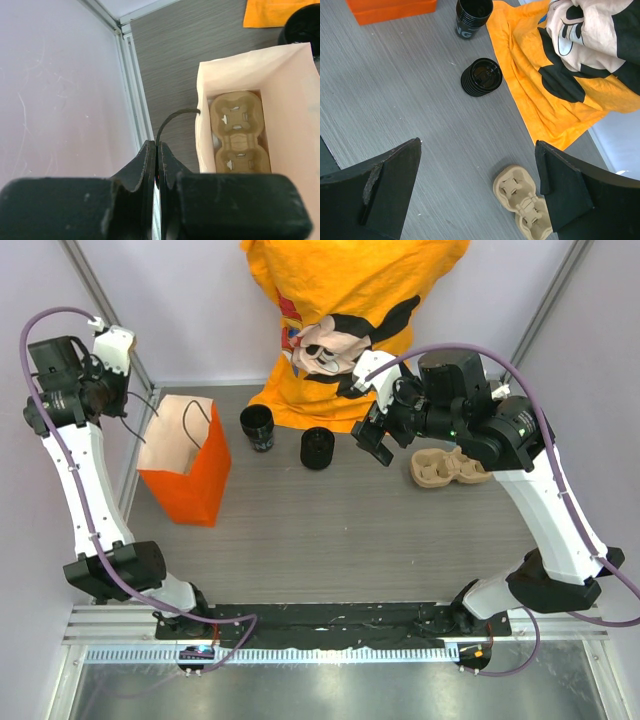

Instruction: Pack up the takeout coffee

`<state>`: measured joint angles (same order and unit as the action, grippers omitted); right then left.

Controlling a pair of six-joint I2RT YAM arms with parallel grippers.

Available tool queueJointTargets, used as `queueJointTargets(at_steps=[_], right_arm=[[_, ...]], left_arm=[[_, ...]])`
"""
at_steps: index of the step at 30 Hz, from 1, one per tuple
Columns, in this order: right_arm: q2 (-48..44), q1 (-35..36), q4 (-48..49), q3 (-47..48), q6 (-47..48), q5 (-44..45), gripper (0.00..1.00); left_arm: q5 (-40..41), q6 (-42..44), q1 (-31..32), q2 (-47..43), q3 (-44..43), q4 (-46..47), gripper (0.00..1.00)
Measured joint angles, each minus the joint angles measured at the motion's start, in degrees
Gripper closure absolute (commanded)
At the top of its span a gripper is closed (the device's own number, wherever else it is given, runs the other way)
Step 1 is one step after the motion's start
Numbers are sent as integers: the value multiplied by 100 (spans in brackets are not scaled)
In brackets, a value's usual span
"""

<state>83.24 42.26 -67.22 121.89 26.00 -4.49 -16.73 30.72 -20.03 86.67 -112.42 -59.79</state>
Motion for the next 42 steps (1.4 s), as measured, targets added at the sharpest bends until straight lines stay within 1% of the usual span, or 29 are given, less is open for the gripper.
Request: queueJointTargets(at_steps=[7,10,12,14,15,16,18,19,21,22,26,30,33,36,39,41,42], right_arm=[[0,-2,2,0,0,-2,0],[0,-9,9,0,0,-2,0],[0,-13,15,0,0,-2,0],[0,-13,24,0,0,-2,0],[0,-17,35,0,0,-2,0],[0,-26,35,0,0,-2,0],[0,-37,35,0,0,-2,0],[0,-37,35,0,0,-2,0],[0,-37,37,0,0,-2,0],[0,-39,37,0,0,-2,0],[0,-46,37,0,0,-2,0],[0,-83,48,0,-7,15,0],[0,-149,142,-2,-63,122,0],[0,-269,295,-52,-120,210,0],[0,-428,413,-177,-192,232,0],[0,-577,468,-278,-236,223,0],[0,-649,494,-321,-249,214,0]], left_arm=[[-101,0,-262,210,-254,48,91],[-136,-2,-304,232,-328,90,87],[-142,0,-326,238,-348,111,86],[-140,-4,-343,251,-361,146,81],[-140,-9,-354,262,-361,168,73],[-138,-7,-367,275,-363,195,52],[-133,-11,-389,315,-372,240,32],[-136,-42,-400,334,-374,258,16],[-129,-13,-411,365,-374,275,4],[-129,-31,-411,376,-374,289,0],[-149,-140,-411,382,-452,350,0],[-474,-409,-415,365,-883,411,0],[-986,-671,-415,192,-1198,601,0],[-1711,-870,-369,-116,-1318,769,0],[-2448,-955,-160,-369,-1530,776,0],[-2802,-914,170,-372,-1832,723,0],[-2850,-852,343,-363,-1926,669,0]])
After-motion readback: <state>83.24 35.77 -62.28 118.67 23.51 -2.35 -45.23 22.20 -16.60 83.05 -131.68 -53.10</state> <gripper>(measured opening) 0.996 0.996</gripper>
